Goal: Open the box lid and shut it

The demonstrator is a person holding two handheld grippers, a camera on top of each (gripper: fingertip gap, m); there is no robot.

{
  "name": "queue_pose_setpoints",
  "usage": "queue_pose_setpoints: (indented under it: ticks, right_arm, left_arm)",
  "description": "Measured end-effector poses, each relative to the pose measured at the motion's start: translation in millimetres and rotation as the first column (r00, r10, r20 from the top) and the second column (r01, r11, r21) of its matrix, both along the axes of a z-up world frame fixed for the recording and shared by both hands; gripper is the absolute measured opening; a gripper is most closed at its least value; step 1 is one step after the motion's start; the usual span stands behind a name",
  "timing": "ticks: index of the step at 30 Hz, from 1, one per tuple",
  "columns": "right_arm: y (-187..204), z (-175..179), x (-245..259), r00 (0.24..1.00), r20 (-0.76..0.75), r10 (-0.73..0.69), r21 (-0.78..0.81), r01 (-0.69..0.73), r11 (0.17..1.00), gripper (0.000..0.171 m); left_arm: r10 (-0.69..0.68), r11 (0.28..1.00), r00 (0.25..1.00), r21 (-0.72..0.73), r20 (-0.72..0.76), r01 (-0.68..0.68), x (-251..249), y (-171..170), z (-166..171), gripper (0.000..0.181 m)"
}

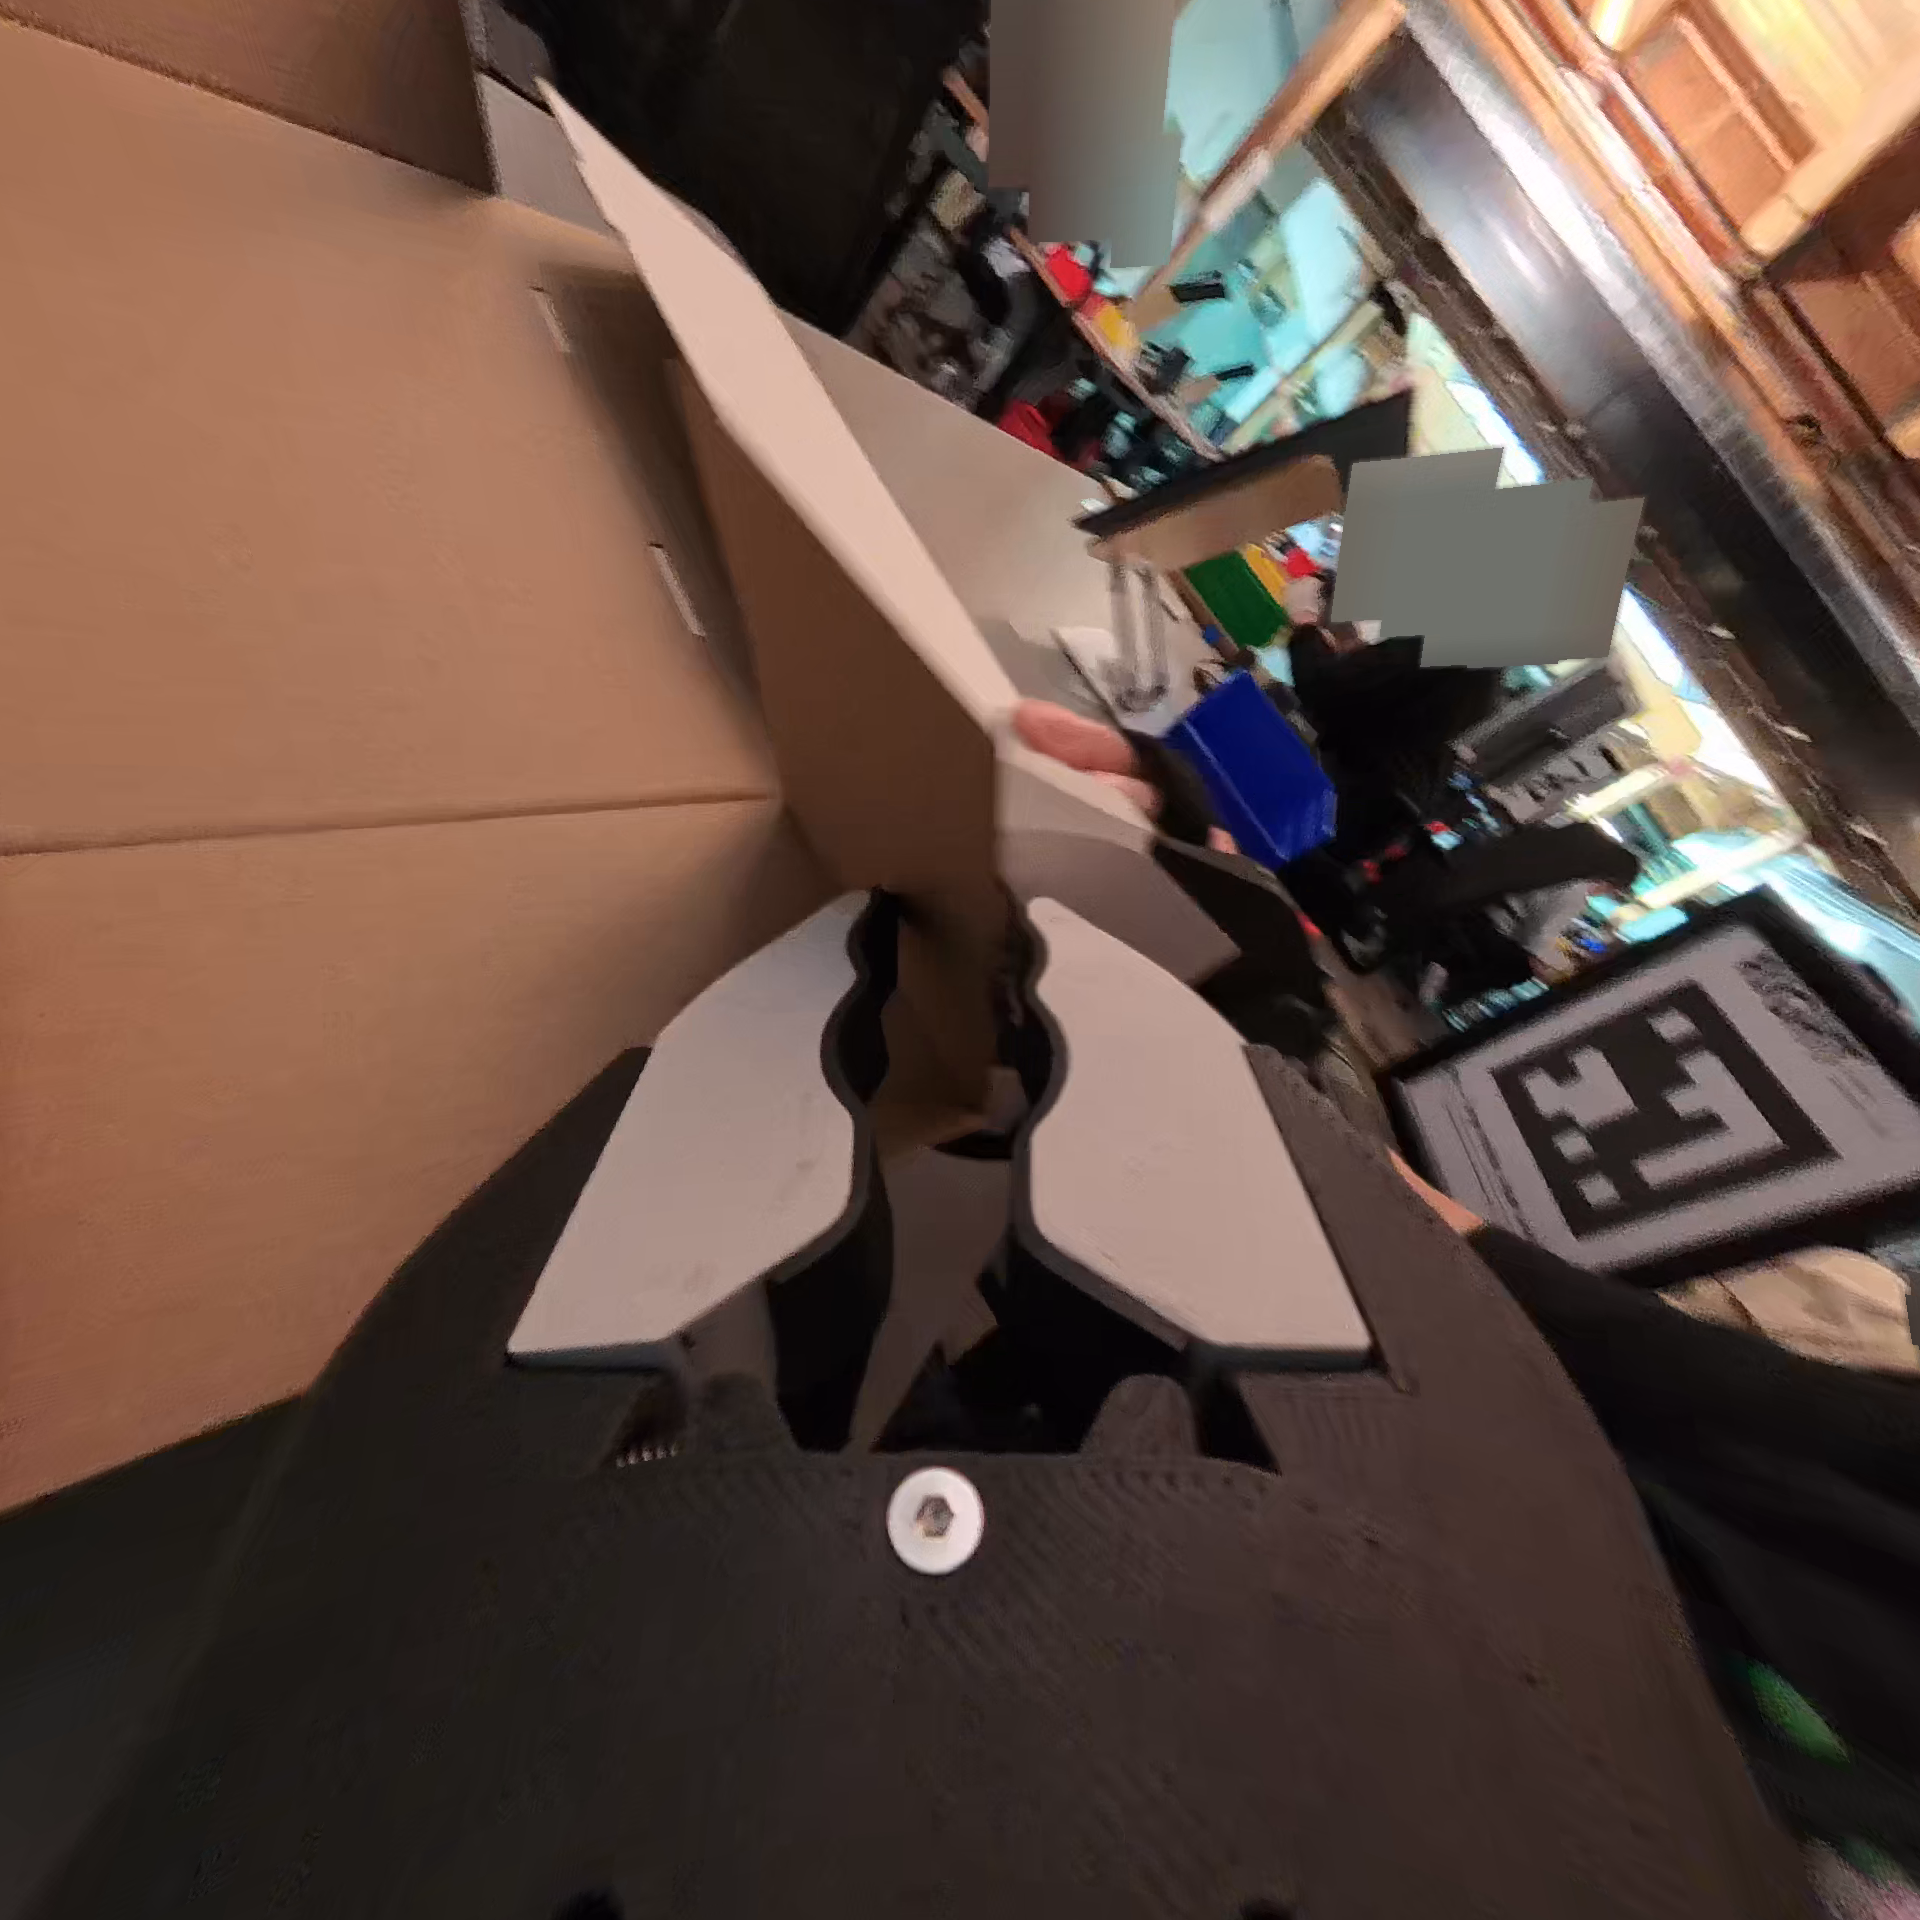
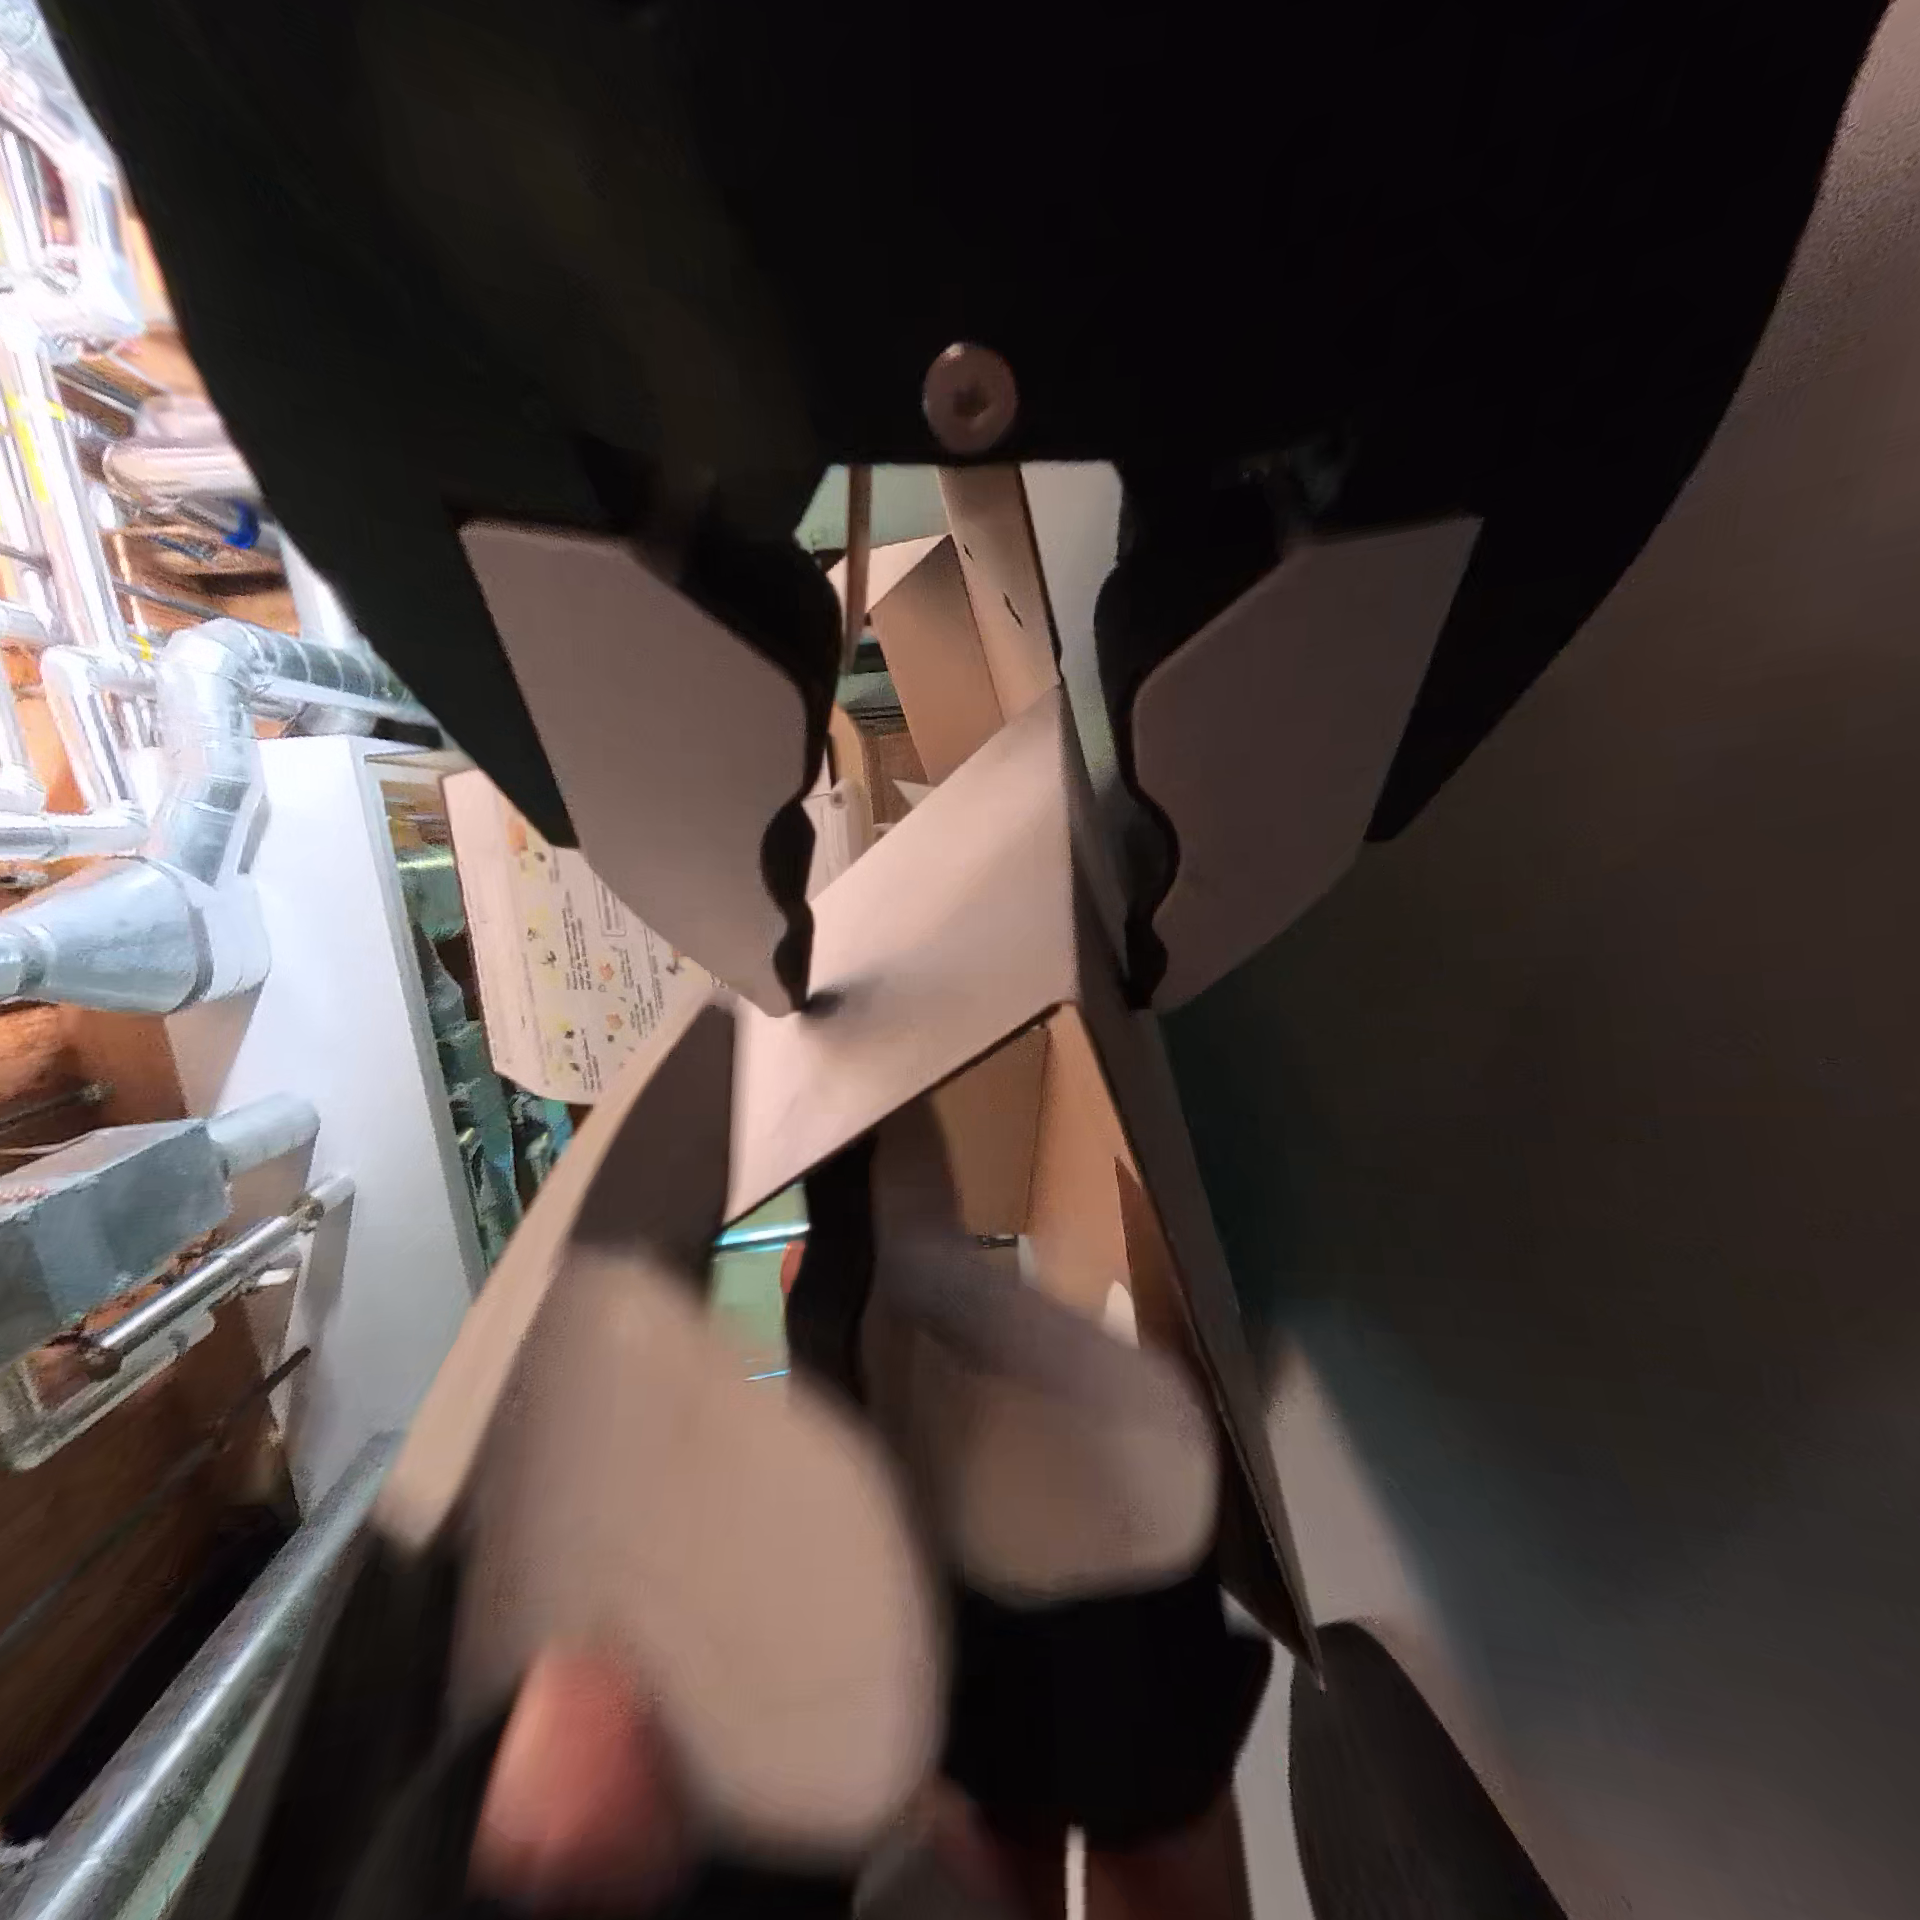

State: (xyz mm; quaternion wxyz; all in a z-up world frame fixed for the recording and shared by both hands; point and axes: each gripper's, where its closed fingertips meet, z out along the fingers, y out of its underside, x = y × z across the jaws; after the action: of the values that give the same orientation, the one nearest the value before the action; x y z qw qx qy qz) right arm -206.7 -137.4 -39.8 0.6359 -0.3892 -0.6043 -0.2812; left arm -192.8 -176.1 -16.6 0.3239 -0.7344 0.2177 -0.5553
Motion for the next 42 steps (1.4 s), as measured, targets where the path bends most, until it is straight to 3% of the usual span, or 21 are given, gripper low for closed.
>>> queue_pose_setpoints:
  ticks: [2, 4, 5, 7, 9, 12, 15, 18, 23, 25, 26, 30, 32, 36, 37, 40, 42]
  right_arm:
    - [1, -2, 6, 1.0, -0.02, -0.013, -0.025, 0.013, 1.0, 0.052]
    - [1, -19, 17, 0.999, -0.022, -0.029, -0.125, 0.027, 0.992, 0.038]
    - [0, -28, 21, 0.999, -0.03, -0.031, -0.188, 0.024, 0.982, 0.029]
    - [-6, -41, 28, 0.994, -0.106, -0.028, -0.327, -0.008, 0.945, 0.014]
    - [-11, -49, 35, 0.972, -0.232, -0.032, -0.473, -0.084, 0.877, 0.009]
    - [-12, -51, 47, 0.913, -0.399, -0.085, -0.625, -0.202, 0.754, 0.007]
    - [-8, -47, 59, 0.84, -0.524, -0.141, -0.686, -0.319, 0.654, 0.007]
    - [-5, -37, 66, 0.792, -0.587, -0.168, -0.703, -0.395, 0.592, 0.007]
    - [-15, -42, 74, 0.832, -0.55, -0.075, -0.683, -0.396, 0.613, 0.008]
    - [-19, -42, 76, 0.831, -0.554, -0.05, -0.671, -0.41, 0.617, 0.008]
    - [-19, -43, 78, 0.83, -0.556, -0.055, -0.68, -0.416, 0.604, 0.007]
    - [-18, -48, 85, 0.832, -0.549, -0.085, -0.733, -0.43, 0.527, 0.008]
    - [-19, -54, 85, 0.844, -0.525, -0.111, -0.784, -0.429, 0.448, 0.012]
    - [-30, -49, 82, 0.873, -0.461, -0.162, -0.858, -0.392, 0.331, 0.035]
    - [-34, -45, 81, 0.885, -0.44, -0.152, -0.865, -0.372, 0.335, 0.037]
    - [-39, -26, 85, 0.888, -0.446, -0.11, -0.813, -0.351, 0.465, 0.036]
    - [-33, -23, 93, 0.895, -0.417, -0.157, -0.805, -0.283, 0.521, 0.042]
  left_arm:
    - [-0.072, 0.997, 0.991, 0.038, 0.112, 0.069, -29, -9, 29, 0.025]
    - [-0.082, 0.977, 0.971, 0.21, 0.223, 0.035, -78, -13, 63, 0.023]
    - [-0.036, 0.945, 0.983, 0.326, 0.182, -0.025, -104, -9, 67, 0.025]
    - [0.147, 0.818, 0.989, 0.559, 0.028, -0.137, -153, 15, 55, 0.049]
    - [0.153, 0.738, 0.983, 0.673, -0.1, -0.046, -173, 27, 30, 0.05]
    - [-0.058, 0.732, 0.958, 0.64, -0.281, 0.232, -160, 26, -13, 0.062]
    - [-0.104, 0.651, 0.913, 0.667, -0.396, 0.363, -138, 41, -35, 0.069]
    - [-0.185, 0.647, 0.871, 0.61, -0.456, 0.457, -108, 60, -51, 0.071]
    - [-0.295, 0.584, 0.817, 0.583, -0.496, 0.565, -67, 69, -61, 0.063]
    - [-0.352, 0.525, 0.788, 0.591, -0.505, 0.613, -58, 60, -70, 0.053]
    - [-0.38, 0.503, 0.786, 0.604, -0.487, 0.618, -54, 55, -72, 0.039]
    - [-0.436, 0.469, 0.788, 0.638, -0.434, 0.611, -46, 43, -78, 0.02]
    - [-0.423, 0.45, 0.792, 0.656, -0.441, 0.606, -46, 45, -83, 0.015]
    - [-0.417, 0.473, 0.789, 0.634, -0.45, 0.612, -46, 51, -81, 0.01]
    - [-0.415, 0.471, 0.783, 0.627, -0.463, 0.621, -47, 52, -81, 0.009]
    - [-0.414, 0.48, 0.782, 0.618, -0.466, 0.623, -49, 52, -82, 0.009]
    - [-0.412, 0.489, 0.786, 0.616, -0.461, 0.618, -49, 53, -82, 0.009]
